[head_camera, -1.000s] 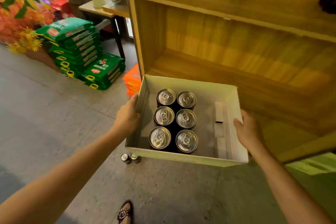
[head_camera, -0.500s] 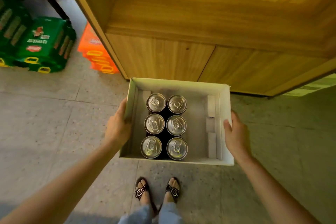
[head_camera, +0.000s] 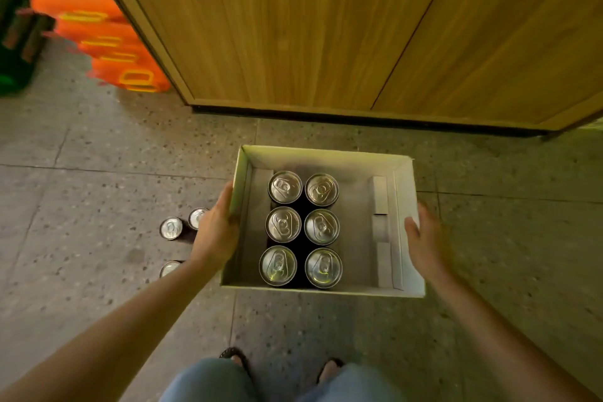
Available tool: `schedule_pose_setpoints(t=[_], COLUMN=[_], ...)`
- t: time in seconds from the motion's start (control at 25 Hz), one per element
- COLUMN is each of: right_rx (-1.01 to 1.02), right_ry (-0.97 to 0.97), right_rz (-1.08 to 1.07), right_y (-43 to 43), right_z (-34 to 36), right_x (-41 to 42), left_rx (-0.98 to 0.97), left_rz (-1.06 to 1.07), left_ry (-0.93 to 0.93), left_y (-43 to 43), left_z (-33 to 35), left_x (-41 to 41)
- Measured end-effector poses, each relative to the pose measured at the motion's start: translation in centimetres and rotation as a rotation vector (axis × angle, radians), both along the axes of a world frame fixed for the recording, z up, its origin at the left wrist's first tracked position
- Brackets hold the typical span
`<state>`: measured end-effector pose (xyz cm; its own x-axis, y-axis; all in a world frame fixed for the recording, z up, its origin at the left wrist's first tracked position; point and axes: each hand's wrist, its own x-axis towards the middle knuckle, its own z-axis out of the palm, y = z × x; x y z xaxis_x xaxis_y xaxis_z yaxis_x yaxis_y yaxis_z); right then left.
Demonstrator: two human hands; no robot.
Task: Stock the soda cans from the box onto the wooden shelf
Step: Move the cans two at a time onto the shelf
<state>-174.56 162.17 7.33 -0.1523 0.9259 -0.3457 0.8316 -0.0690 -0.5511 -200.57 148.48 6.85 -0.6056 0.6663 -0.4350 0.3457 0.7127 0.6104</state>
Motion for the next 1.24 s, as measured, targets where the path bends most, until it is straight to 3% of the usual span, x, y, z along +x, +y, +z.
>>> schedule_pose_setpoints(t=[0.2, 0.4, 0.72, 0.84, 0.92, 1.04, 1.12, 1.24], right_rx=[0.002, 0.016, 0.039, -0.024, 0.044, 0.364, 0.202, -0.055], right_ry=[0.023, -0.001, -0.031, -0.050, -0.072, 0.060, 0.250, 0.321], right_rz=[-0.043, -0.013, -0.036, -0.014, -0.029, 0.139, 0.358, 0.588], right_y=[0.6, -0.2, -3.0, -3.1, -2.9, -3.2, -3.7, -3.8], right_z=[-13.8, -21.4, -24.9, -24.7, -23.7, -21.0, -20.2, -21.7], right_x=[-0.8, -1.0, 0.1, 0.1, 0.2, -0.8, -3.1, -6.2], left_rx=[0.007, 0.021, 0.058, 0.001, -0.031, 0.229, 0.349, 0.242], left_rz=[-0.026, 0.013, -0.039, -0.084, -0.106, -0.117, -0.259, -0.432], left_ry=[0.026, -0.027, 0.005, -0.005, 0.013, 0.244, 0.198, 0.051], left_y=[0.3, -1.2, -3.6, -3.6, -3.6, -3.8, -2.7, -0.9], left_z=[-12.9, -20.1, -23.3, -23.5, -23.3, -21.1, -20.6, -21.9], left_x=[-1.1, -0.9, -0.6, -0.5, -0.2, 0.6, 0.8, 0.7])
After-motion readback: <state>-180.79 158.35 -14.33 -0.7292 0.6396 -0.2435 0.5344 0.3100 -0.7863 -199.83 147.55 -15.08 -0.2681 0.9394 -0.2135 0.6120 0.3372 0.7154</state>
